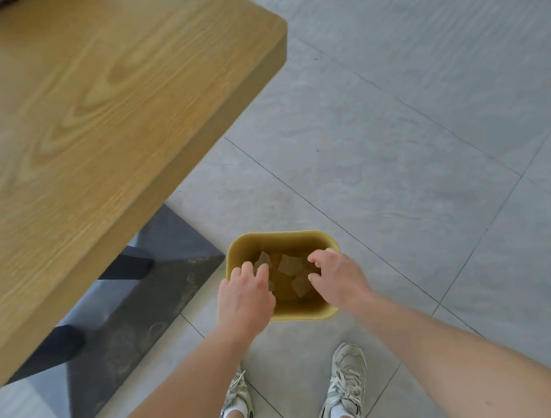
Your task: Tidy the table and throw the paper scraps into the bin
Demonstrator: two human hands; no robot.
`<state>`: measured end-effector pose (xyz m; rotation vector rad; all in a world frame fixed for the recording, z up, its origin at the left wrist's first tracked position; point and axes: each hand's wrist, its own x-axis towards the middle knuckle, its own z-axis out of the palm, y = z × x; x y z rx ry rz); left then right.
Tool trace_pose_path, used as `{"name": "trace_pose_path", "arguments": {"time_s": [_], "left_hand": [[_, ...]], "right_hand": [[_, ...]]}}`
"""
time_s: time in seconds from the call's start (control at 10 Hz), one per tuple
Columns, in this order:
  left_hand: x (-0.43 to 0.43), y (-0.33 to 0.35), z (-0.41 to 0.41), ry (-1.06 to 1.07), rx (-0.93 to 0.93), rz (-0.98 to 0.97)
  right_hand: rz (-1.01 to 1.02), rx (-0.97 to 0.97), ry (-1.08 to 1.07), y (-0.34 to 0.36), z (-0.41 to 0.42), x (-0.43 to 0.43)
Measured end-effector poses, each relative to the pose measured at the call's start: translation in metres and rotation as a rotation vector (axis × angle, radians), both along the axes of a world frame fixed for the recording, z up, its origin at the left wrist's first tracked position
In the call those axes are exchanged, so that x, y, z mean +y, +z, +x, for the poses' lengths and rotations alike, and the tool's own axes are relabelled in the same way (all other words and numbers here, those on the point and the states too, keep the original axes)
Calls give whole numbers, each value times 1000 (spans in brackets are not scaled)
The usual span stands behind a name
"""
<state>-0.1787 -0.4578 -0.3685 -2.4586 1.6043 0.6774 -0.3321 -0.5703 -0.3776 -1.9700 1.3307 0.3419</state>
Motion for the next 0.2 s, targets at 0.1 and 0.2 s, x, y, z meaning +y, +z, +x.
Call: {"name": "trace_pose_path", "arguments": {"time_s": [0.1,0.2], "left_hand": [[-2,35,-1,12,-14,-19],[-3,67,-5,30,-19,-39]], "right_hand": [[-2,-3,1,34,0,-1],[-11,7,7,70,0,0]]}}
